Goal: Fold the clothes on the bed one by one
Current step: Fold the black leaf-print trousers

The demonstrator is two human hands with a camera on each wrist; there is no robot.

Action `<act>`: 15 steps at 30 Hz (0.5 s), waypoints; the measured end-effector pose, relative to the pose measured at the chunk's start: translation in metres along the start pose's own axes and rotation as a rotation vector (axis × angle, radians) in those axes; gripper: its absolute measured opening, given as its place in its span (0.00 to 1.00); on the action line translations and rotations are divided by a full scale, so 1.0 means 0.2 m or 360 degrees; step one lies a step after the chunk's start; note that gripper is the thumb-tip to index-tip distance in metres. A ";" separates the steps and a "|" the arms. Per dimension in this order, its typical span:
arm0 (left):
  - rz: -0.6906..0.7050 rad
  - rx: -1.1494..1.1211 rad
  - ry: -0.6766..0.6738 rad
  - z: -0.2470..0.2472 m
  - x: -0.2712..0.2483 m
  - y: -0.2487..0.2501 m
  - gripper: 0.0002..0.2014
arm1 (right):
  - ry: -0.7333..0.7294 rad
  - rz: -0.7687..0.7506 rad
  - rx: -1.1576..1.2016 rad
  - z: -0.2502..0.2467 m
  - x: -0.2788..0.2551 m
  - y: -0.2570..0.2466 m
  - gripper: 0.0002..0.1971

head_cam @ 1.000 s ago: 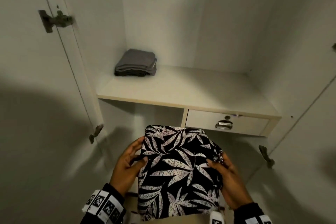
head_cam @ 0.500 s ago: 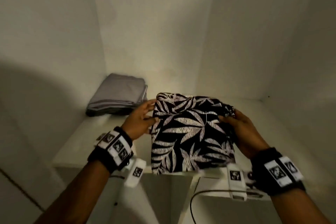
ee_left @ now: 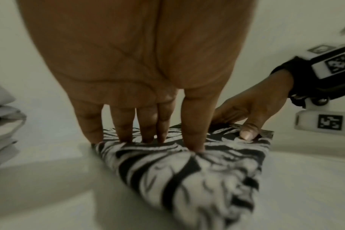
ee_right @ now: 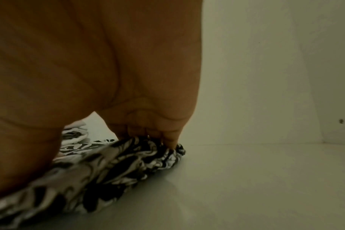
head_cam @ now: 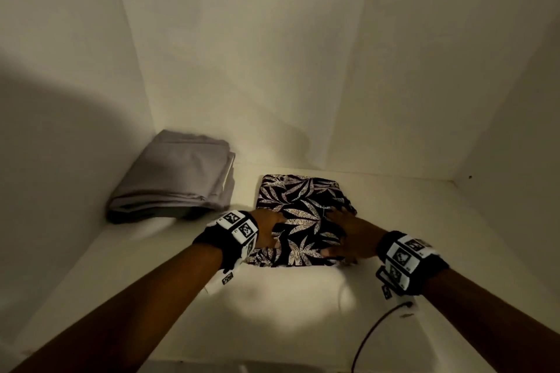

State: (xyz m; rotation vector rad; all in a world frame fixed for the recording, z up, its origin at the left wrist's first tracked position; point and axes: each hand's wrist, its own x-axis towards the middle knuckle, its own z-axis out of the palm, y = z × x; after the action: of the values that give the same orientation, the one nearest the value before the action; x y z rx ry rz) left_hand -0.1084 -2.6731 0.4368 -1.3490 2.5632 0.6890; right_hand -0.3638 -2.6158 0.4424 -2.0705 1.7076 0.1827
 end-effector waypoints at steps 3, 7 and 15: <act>0.0016 0.0048 0.0002 0.00 0.02 -0.07 0.39 | -0.0015 -0.0005 0.0069 -0.01 0.05 0.00 0.66; -0.0104 0.0157 0.0024 -0.02 0.05 -0.19 0.39 | 0.0034 -0.0038 0.0050 0.00 0.17 -0.05 0.60; -0.0347 0.0273 0.0117 -0.10 0.08 -0.32 0.41 | 0.0095 -0.0052 -0.0029 -0.05 0.44 -0.24 0.61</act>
State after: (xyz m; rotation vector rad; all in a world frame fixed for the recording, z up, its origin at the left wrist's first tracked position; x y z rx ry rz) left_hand -0.0645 -2.7251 0.4285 -1.5883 2.4136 0.3795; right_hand -0.2999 -2.6931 0.4294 -2.1358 1.7112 0.1283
